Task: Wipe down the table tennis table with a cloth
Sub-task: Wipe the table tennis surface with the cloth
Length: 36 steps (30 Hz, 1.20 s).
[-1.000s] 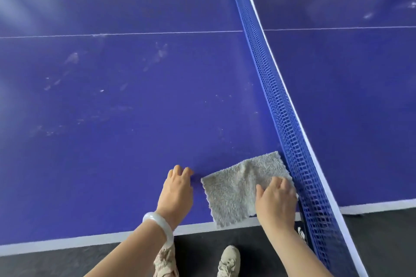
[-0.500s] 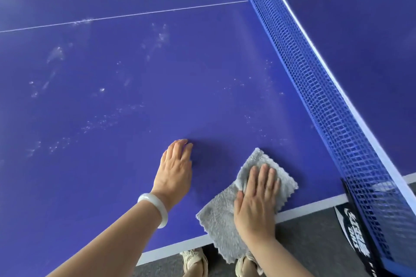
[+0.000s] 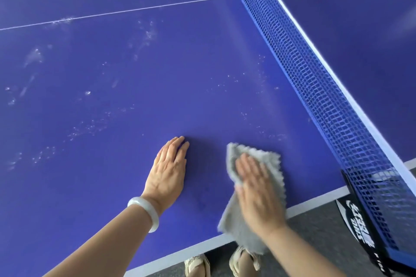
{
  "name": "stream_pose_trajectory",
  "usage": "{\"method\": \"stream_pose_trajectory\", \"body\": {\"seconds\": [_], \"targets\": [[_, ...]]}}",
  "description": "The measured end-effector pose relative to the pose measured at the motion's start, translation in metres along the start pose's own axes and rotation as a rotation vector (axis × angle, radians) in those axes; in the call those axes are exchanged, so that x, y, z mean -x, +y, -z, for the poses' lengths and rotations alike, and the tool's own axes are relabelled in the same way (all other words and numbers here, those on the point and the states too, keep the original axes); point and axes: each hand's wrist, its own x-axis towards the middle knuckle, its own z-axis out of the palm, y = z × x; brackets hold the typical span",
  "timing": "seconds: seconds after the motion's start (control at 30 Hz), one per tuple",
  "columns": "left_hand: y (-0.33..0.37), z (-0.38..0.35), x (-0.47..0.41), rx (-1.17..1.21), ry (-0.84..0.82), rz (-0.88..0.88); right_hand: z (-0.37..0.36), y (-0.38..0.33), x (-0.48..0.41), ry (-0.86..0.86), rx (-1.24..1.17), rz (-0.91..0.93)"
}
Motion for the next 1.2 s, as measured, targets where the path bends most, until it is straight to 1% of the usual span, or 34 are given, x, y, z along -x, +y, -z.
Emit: {"method": "stream_pose_trajectory", "body": {"seconds": [0.07,0.1,0.13,0.17,0.2,0.23,0.3,0.33,0.4,0.43,0.47,0.5,0.57,0.6,0.63,0.67,0.7,0.73,0.77,0.8,0.83,0.87,0.9,0.97,1.0,1.07,1.13,1.2], "targets": [[-0.008,0.002,0.001,0.0,0.012,-0.015,0.004,0.033,-0.021,0.061,-0.006,-0.27],[-0.012,0.003,0.001,0.004,0.02,-0.008,0.005,0.036,-0.029,0.086,-0.043,-0.398],[-0.015,0.004,0.0,0.01,0.02,0.007,0.004,0.028,-0.033,0.103,-0.073,-0.488],[-0.017,0.005,-0.001,0.018,0.016,0.022,0.002,0.008,-0.034,0.135,-0.078,-0.515],[-0.017,0.006,-0.002,0.027,0.013,0.034,-0.002,-0.019,-0.031,0.158,-0.064,-0.475],[-0.017,0.006,-0.004,0.038,0.011,0.042,-0.008,-0.05,-0.024,0.164,-0.057,-0.376],[-0.016,0.008,-0.008,0.06,0.003,0.059,-0.018,-0.109,-0.006,0.092,-0.085,-0.074],[-0.015,0.008,-0.011,0.066,0.001,0.065,-0.018,-0.125,0.001,0.047,-0.09,0.067],[-0.016,0.009,-0.017,0.066,0.008,0.061,-0.016,-0.113,-0.001,0.029,-0.088,0.239],[-0.016,0.009,-0.019,0.064,0.012,0.055,-0.013,-0.092,-0.006,0.044,-0.085,0.258],[-0.018,0.01,-0.02,0.059,0.012,0.044,-0.01,-0.066,-0.011,0.036,-0.075,0.223],[-0.019,0.01,-0.021,0.047,0.008,0.03,-0.006,-0.037,-0.017,0.052,-0.048,0.128],[-0.021,0.012,-0.022,0.022,-0.002,0.003,0.002,0.022,-0.03,0.066,-0.004,-0.155],[-0.02,0.012,-0.022,0.017,-0.007,-0.007,0.005,0.043,-0.033,0.063,-0.032,-0.294],[-0.018,0.013,-0.023,0.018,-0.011,-0.02,0.006,0.053,-0.037,0.076,-0.074,-0.41],[-0.015,0.013,-0.026,0.023,-0.012,-0.036,0.006,0.05,-0.039,0.104,-0.104,-0.519],[-0.012,0.012,-0.029,0.029,-0.01,-0.056,0.005,0.036,-0.039,0.124,-0.109,-0.587],[-0.008,0.011,-0.036,0.03,-0.006,-0.076,0.003,0.019,-0.035,0.133,-0.1,-0.6],[-0.003,0.009,-0.044,0.028,0.0,-0.09,0.001,0.003,-0.027,0.121,-0.078,-0.545],[0.002,0.007,-0.053,0.024,0.01,-0.095,-0.001,-0.005,-0.018,0.087,-0.067,-0.431],[0.007,0.005,-0.063,0.023,0.022,-0.087,-0.004,-0.001,-0.01,0.053,-0.044,-0.328],[0.011,0.003,-0.073,0.023,0.033,-0.064,-0.001,0.015,-0.008,0.025,-0.032,-0.303],[0.014,0.001,-0.083,0.019,0.043,-0.036,0.003,0.038,-0.011,0.027,-0.027,-0.368],[0.017,-0.005,-0.1,-0.004,0.046,0.017,0.009,0.086,-0.025,0.076,-0.018,-0.619],[0.017,-0.008,-0.108,-0.019,0.04,0.044,0.012,0.105,-0.035,0.076,-0.012,-0.714],[0.016,-0.016,-0.119,-0.038,0.025,0.105,0.013,0.126,-0.058,0.071,-0.007,-0.758],[0.014,-0.022,-0.125,-0.043,0.009,0.155,0.018,0.137,-0.083,0.084,-0.066,-0.754],[0.014,-0.028,-0.125,-0.073,0.028,0.166,0.02,0.135,-0.11,0.109,-0.114,-0.714]]}}
